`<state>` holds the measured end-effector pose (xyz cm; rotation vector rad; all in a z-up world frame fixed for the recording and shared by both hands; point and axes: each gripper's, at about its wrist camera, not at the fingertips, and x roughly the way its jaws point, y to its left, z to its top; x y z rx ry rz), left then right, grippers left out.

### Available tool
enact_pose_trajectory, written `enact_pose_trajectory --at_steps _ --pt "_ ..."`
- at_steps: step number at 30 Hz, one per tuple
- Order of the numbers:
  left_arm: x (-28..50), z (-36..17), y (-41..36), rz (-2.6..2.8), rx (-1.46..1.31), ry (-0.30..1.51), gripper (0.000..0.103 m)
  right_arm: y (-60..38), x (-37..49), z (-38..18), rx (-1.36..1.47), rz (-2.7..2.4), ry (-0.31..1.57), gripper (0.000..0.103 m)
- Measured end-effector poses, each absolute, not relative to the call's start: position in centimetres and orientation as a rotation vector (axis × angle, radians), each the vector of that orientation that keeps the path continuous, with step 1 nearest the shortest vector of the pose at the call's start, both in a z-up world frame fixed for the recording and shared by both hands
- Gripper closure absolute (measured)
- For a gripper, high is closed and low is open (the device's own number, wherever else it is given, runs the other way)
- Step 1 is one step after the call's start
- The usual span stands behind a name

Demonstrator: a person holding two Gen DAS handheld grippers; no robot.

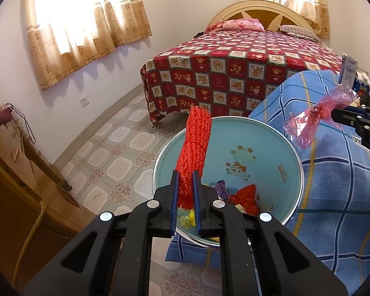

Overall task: Collect trash
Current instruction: 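Carry the red net and pink bag over the blue bin and open both grippers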

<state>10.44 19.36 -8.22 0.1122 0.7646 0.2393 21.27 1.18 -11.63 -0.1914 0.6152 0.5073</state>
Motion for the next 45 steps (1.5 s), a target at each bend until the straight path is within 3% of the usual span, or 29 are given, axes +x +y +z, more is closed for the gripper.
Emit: enact_pose_trajectory --at_steps 45 --pt "10.6 -9.0 20.5 0.245 0.076 0.782 0.090 4.2 20.7 -11.8 -0.247 0.562 0.625 0.087"
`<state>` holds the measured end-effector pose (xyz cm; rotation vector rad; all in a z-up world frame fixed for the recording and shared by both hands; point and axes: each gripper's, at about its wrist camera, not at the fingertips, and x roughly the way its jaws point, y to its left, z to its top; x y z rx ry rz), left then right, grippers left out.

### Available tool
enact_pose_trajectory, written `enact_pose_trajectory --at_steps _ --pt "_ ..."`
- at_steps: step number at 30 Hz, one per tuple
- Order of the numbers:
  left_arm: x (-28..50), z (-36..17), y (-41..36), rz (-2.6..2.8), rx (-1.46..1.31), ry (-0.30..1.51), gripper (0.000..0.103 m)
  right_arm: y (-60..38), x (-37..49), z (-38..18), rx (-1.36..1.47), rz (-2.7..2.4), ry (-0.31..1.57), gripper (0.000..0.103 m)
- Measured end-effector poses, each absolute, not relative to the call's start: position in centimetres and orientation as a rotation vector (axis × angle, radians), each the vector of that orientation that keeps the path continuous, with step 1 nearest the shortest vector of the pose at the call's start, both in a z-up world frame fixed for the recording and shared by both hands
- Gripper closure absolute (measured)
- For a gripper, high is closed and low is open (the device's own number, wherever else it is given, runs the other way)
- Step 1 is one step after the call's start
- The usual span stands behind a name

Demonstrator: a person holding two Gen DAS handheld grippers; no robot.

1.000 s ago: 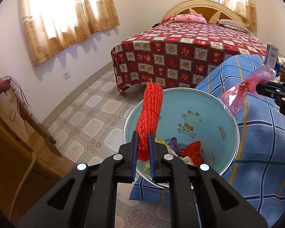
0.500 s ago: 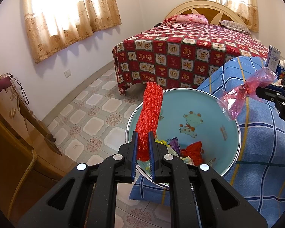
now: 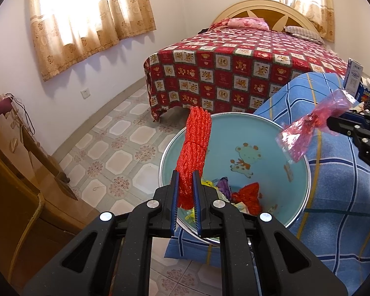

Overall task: Collect trash
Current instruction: 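Carry the red net and pink bag over the blue bin and open both grippers, then grasp the clear plastic bag with red print with the right gripper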

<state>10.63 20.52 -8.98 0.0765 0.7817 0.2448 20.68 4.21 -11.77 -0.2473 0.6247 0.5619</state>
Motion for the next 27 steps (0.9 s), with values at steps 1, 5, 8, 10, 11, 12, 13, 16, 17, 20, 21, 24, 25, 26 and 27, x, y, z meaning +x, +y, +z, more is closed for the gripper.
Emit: enact_pose_trajectory --at_steps 1,5,8,10,11,12,13,16,17,20,21,24,25,26,27 --pt "10.6 -9.0 20.4 0.243 0.077 0.780 0.089 4.3 20.6 -11.9 -0.249 0.570 0.628 0.086" --pt "10.3 -8.8 20.0 0.243 0.072 0.770 0.058 4.8 20.4 -12.1 -0.249 0.608 0.636 0.066" --pt "10.3 -8.8 19.9 0.246 0.070 0.768 0.052 5.0 20.1 -12.3 -0.250 0.615 0.632 0.051" --pt "10.2 -8.8 19.8 0.256 0.063 0.766 0.045 4.8 20.0 -12.3 -0.246 0.615 0.632 0.048" --pt "10.3 -8.8 19.8 0.259 0.062 0.768 0.042 4.9 19.9 -12.3 -0.247 0.613 0.632 0.047" --pt "10.3 -8.8 19.9 0.262 0.060 0.769 0.036 4.9 19.9 -12.3 -0.245 0.610 0.632 0.046" --pt "10.3 -8.8 19.9 0.271 0.054 0.769 0.032 4.7 19.8 -12.2 -0.243 0.606 0.631 0.046" --pt "10.2 -9.1 19.7 0.281 0.049 0.767 0.020 3.7 19.4 -12.1 -0.234 0.587 0.628 0.045" --pt "10.2 -9.3 19.4 0.276 0.050 0.773 0.018 2.9 19.2 -12.0 -0.228 0.570 0.624 0.045" --pt "10.3 -10.0 19.0 0.264 0.045 0.793 0.014 0.6 19.0 -11.9 -0.216 0.529 0.620 0.043" --pt "10.3 -10.2 18.7 0.261 0.046 0.798 0.014 -1.4 18.8 -11.9 -0.194 0.494 0.622 0.043" --pt "10.4 -10.9 17.7 0.245 0.057 0.811 0.013 -5.1 18.7 -11.7 -0.154 0.417 0.626 0.043" --pt "10.4 -11.0 17.4 0.242 0.060 0.813 0.013 -6.8 18.5 -11.7 -0.134 0.383 0.627 0.043" --pt "10.4 -11.2 17.1 0.238 0.066 0.818 0.013 -8.1 18.5 -11.7 -0.119 0.354 0.628 0.043" --pt "10.5 -11.4 16.9 0.236 0.070 0.821 0.013 -10.0 18.5 -11.7 -0.101 0.306 0.630 0.043"
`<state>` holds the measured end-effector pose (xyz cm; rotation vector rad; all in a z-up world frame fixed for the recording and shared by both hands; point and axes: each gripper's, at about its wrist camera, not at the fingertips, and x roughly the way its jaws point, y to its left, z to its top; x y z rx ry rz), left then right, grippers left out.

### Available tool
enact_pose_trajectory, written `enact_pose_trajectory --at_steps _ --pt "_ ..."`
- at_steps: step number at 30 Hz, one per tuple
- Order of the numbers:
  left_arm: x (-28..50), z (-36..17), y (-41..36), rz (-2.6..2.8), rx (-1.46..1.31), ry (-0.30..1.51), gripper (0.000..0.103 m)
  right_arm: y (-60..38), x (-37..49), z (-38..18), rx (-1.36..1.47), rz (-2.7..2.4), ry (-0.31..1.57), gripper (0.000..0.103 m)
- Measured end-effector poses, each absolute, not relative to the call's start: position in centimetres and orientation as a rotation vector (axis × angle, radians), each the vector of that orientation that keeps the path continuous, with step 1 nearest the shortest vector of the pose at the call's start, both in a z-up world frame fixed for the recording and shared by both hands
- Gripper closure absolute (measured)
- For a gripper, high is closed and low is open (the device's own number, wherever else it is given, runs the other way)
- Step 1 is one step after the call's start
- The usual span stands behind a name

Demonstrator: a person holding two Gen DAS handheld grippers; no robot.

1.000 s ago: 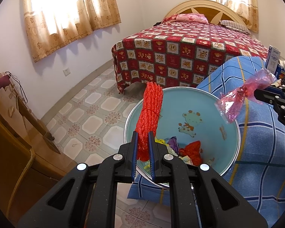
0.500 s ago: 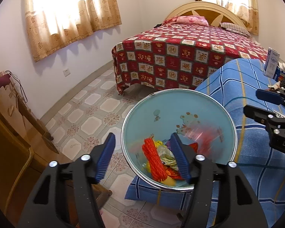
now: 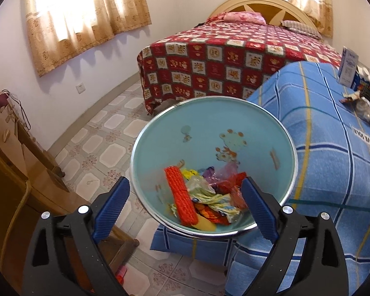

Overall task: Collect trash
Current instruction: 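Grasp the clear plastic bag with red print with the right gripper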

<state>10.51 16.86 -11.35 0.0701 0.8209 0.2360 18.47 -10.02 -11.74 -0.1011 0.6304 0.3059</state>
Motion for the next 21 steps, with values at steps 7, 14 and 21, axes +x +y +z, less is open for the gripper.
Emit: enact_pose_trajectory --at_steps 7,14,21 --pt "10.7 -11.6 14.7 0.209 0.117 0.816 0.011 -19.0 20.1 -12.1 -0.014 0.065 0.651 0.043" --pt "11.2 -11.2 14.6 0.229 0.122 0.795 0.008 -21.1 23.4 -13.4 0.033 0.046 0.726 0.051" --pt "12.2 -10.4 14.0 0.221 0.113 0.772 0.008 -21.9 24.9 -15.0 0.076 0.122 0.814 0.075"
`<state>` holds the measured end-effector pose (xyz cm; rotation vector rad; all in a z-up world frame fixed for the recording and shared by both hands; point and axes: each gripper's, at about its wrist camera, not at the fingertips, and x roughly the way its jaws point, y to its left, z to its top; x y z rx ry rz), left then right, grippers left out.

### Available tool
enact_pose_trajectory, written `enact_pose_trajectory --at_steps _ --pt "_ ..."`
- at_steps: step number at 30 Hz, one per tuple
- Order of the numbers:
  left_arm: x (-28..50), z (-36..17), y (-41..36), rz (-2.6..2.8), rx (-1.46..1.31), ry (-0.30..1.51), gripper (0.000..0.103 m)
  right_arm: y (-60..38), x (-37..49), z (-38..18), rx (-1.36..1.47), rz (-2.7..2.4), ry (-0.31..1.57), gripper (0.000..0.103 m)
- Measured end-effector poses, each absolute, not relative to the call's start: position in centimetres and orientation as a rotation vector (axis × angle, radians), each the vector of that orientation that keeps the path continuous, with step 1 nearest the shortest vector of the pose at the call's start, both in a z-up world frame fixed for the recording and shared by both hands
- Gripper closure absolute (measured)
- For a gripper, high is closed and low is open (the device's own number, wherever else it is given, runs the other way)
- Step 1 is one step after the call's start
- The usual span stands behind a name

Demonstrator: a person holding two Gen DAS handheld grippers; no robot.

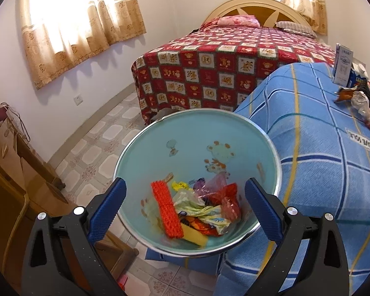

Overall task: Collect trash
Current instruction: 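Grasp the clear plastic bag with red print with the right gripper, then grasp the white-orange wrapper strip with the left gripper while the right gripper holds the clear bag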

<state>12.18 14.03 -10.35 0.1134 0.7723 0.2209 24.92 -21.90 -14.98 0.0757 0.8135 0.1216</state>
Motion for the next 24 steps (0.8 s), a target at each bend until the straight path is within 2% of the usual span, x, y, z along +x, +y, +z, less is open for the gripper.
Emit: enact_pose_trajectory --at_steps 5,13,24 --pt "12.8 -9.8 12.1 0.184 0.123 0.760 0.008 -22.0 22.2 -13.5 0.091 0.176 0.753 0.079" --pt "14.7 -7.9 6.5 0.078 0.142 0.719 0.008 -24.5 19.0 -10.3 0.124 0.125 0.661 0.079" --pt "21.6 -8.3 -4.8 -0.083 0.212 0.712 0.009 -33.2 20.6 -11.8 0.176 -0.124 0.688 0.079"
